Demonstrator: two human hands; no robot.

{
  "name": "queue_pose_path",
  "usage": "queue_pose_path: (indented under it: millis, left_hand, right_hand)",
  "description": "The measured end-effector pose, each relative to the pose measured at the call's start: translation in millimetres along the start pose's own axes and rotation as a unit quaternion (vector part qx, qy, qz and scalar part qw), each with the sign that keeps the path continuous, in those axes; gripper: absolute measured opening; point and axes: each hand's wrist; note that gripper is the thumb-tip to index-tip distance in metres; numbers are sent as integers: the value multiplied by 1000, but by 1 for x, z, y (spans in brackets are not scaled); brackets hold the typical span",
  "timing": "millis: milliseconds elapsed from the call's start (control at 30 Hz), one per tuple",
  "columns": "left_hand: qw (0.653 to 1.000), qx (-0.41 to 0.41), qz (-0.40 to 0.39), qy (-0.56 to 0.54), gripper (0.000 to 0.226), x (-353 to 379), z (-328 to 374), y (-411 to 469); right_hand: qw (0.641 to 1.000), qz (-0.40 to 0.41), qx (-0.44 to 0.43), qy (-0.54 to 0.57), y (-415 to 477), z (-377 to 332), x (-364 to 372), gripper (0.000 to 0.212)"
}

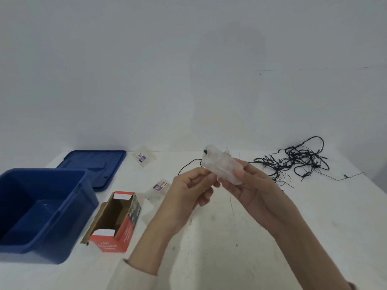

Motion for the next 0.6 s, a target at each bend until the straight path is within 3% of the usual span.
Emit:
queue_pose_path:
  millis: [100,233,300,400,467,500,533,600]
  left_hand:
    - [999,-24,-32,9,17,0,-1,-8]
    - [994,-55,-60,75,22,-1,0,-15]
    - [988,-56,-51,131,24,1,1,-17]
    - [958,-14,-11,288,25,2,2,-20]
    - [899,45,28,435,25,2,8,-25]
    - [843,103,66,525,25,1,12,-25]
    - [777,171,104,597,25,-2,16,-22]
    - [678,279,142,665,22,-11,20,-13]
  right_hand:
    - [996,58,-71,-20,3,-3,8,43]
    - [958,138,-179,-178,4,-3,14,27]
    - [903,177,-252,-299,4,1,12,22]
    - [780,199,-328,-495,5,10,6,19]
    - [704,174,-343,-597,5,16,1,18]
    - [682,156,-333,-633,5,18,-2,19]
    - [678,139,-306,-654,5,18,-2,19]
    - [713,95,-220,-659,4,14,-2,19]
Point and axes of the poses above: each hand's wrist, its own y-axis towards the middle knuckle, its own x-axis out of the palm, z = x × y, and after that the axes turned 12 degrees about y, right-handed
